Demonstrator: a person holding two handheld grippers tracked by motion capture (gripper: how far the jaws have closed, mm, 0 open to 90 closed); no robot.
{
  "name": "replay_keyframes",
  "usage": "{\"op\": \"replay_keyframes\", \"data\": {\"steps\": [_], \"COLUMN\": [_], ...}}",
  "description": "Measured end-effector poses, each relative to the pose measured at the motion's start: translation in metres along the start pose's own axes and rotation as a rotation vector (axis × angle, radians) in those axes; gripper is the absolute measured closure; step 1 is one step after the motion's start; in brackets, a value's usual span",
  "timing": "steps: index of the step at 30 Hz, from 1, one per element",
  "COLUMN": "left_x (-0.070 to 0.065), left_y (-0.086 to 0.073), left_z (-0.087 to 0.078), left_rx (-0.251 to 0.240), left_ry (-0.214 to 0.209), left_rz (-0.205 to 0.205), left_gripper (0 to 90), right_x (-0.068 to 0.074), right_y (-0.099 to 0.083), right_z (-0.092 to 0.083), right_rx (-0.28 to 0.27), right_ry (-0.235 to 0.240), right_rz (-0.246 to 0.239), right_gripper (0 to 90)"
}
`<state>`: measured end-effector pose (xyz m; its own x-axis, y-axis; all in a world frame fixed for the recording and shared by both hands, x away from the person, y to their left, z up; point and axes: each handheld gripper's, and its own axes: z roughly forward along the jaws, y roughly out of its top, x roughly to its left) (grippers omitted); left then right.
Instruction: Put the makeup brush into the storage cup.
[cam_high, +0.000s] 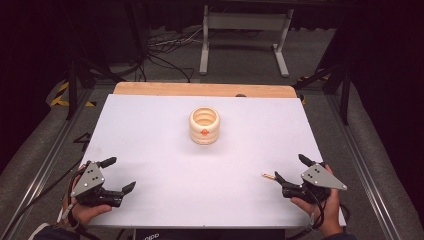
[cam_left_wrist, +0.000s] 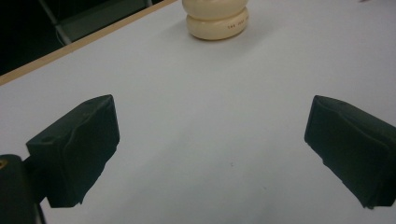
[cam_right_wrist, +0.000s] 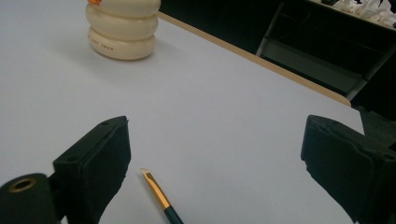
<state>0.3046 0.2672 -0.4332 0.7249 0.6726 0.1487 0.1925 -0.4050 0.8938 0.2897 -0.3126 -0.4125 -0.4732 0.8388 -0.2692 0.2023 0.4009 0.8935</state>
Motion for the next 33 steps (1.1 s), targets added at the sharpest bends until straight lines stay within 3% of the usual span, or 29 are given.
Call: {"op": "replay_keyframes", "data": {"steps": [11,15,19,27,31,33], "left_x": [0.001,0.002,0.000,-0.001,-0.002,-0.004], "left_y": [0.000,0.000,0.000,0.001,0.000,-0.001], "left_z": [-0.006,-0.006,-0.006,-0.006,-0.004,-0.002], "left_rx": [-0.021,-0.027,-0.016,-0.016,-0.004,0.014], "left_ry": [0.005,0.005,0.009,0.003,0.002,-0.012], "left_rz": [0.002,-0.012,0.002,-0.004,-0.001,0.004], "left_gripper": [3.7,3.7,3.8,3.9,4.1,4.1], "right_x": [0.001,-0.004,-0.011,-0.019,-0.018,-0.017], "right_y": [0.003,0.005,0.008,0.012,0.023,0.025], "right_z": [-0.011,-0.017,-0.023,-0.027,-0.022,-0.018], "right_rx": [-0.031,-0.044,-0.048,-0.006,0.084,0.110], "right_ry": [-0.004,-0.007,0.009,0.046,0.096,0.123], "right_rz": [-0.017,-0.011,-0.008,-0.036,-0.112,-0.119], "right_gripper": [8.6,10.6,13.2,16.6,21.1,21.9]}}
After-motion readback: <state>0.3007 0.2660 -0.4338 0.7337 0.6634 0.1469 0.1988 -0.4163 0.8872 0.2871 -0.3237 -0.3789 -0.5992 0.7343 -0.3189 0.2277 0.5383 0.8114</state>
